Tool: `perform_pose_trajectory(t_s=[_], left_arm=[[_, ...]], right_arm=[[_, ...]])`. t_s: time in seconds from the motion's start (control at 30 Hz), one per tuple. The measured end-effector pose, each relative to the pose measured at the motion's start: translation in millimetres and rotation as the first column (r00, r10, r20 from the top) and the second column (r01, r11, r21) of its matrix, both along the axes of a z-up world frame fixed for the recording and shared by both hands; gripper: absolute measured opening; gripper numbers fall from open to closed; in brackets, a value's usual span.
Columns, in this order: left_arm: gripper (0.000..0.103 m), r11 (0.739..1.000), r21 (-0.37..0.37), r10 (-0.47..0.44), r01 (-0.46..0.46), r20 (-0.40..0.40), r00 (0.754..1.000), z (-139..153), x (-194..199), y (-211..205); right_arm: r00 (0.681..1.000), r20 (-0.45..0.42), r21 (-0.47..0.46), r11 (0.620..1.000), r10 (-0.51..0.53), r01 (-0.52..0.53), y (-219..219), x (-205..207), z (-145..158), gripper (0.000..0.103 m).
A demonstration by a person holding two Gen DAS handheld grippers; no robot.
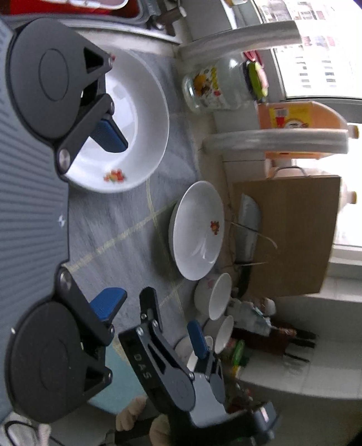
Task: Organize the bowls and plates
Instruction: 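Move the right tool toward the rim of the white fruit-print deep plate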
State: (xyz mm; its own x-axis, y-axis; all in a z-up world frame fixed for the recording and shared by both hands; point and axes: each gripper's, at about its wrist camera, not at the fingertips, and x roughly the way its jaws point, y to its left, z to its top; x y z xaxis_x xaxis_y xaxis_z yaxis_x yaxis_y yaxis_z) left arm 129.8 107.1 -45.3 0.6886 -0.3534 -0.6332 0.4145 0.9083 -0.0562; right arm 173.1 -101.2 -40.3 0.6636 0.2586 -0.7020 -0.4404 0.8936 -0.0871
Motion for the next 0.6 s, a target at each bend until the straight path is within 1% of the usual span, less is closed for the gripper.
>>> perform_pose_trajectory(t_s=[0.1,0.2,0.3,0.43,0.6], left_arm=[[0.102,0.998,0.025,0.050,-0.049,-0.025,0.998,-7.8,10.7,-29.5],[0.102,0.996,0.024,0.088,-0.087,-0.049,0.995,-15.5,21.0,-53.6],[0.102,0.993,0.027,0.117,-0.116,-0.043,0.992,-19.5,28.4,-76.9],[0.102,0.986,0.055,0.161,-0.159,-0.027,0.987,-24.8,41.0,-102.3],[0.102,0.979,0.077,0.194,-0.189,-0.051,0.980,-37.6,60.8,-122.3]], right_arm=[[0.999,-0.014,0.026,0.999,0.036,-0.036,-26.6,14.5,1.0,0.103],[0.998,-0.013,0.032,0.997,0.065,-0.064,-50.6,26.2,3.1,0.103],[0.995,-0.010,0.044,0.994,0.101,-0.101,-70.4,36.7,6.4,0.103],[0.991,-0.027,0.061,0.989,0.134,-0.133,-87.0,51.9,10.1,0.103],[0.985,-0.056,0.091,0.984,0.162,-0.156,-96.1,70.2,11.2,0.103]])
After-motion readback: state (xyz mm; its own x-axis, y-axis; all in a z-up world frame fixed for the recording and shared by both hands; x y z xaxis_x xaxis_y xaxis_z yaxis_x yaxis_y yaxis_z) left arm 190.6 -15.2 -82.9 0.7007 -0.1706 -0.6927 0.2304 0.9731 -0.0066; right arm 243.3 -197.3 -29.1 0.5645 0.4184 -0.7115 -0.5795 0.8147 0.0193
